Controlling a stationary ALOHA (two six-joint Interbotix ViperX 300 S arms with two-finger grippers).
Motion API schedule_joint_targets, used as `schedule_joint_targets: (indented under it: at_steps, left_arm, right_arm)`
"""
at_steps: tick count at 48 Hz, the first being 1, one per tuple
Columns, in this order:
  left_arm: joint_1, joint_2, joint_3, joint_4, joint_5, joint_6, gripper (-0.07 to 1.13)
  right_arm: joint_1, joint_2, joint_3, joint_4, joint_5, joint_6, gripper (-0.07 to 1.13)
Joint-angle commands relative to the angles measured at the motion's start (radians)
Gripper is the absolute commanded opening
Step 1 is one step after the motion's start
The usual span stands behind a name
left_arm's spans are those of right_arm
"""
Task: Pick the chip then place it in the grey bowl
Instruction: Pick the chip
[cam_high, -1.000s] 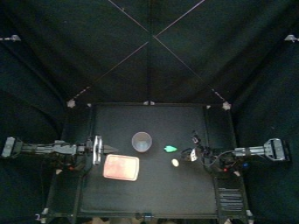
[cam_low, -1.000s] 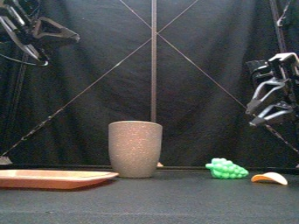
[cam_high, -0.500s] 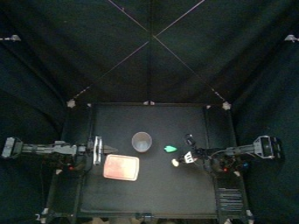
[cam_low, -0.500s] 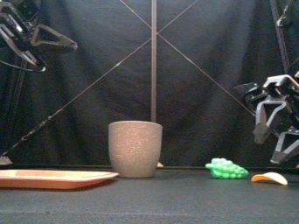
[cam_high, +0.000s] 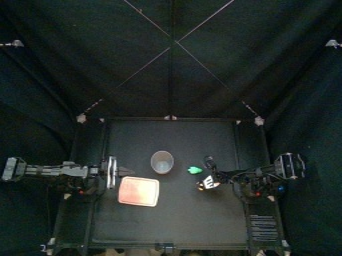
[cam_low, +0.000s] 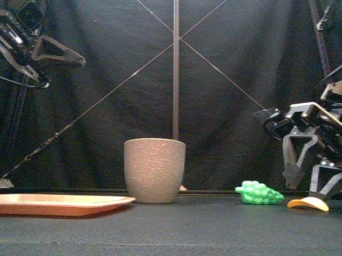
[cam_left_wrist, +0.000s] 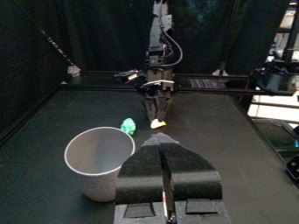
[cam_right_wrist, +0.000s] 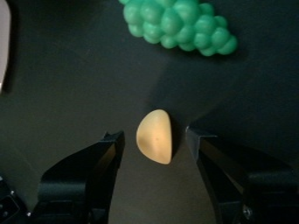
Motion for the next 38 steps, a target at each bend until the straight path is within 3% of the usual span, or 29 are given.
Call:
schedule_joint_targets:
  at_steps: [1, 11, 26, 38]
  left_arm:
    - [0.008, 0.003, -0.012, -0.002, -0.005, 0.002, 0.01]
    - [0.015, 0.003, -0.009, -0.002, -0.005, 0.002, 0.01]
    - [0.015, 0.003, -0.003, -0.002, -0.002, 0.000, 0.01]
    - [0.014, 0.003, -0.002, -0.002, -0.002, 0.000, 0.01]
  right_arm:
    - [0.021, 0.008, -0.025, 0.012, -0.003, 0.002, 0.91]
    - [0.032, 0.034, -0.032, 0.035, -0.003, 0.002, 0.87]
    - [0.029, 0.063, -0.046, 0.029, -0.003, 0.000, 0.56]
    - [0.032, 0.064, -0.101, -0.011, -0.003, -0.002, 0.40]
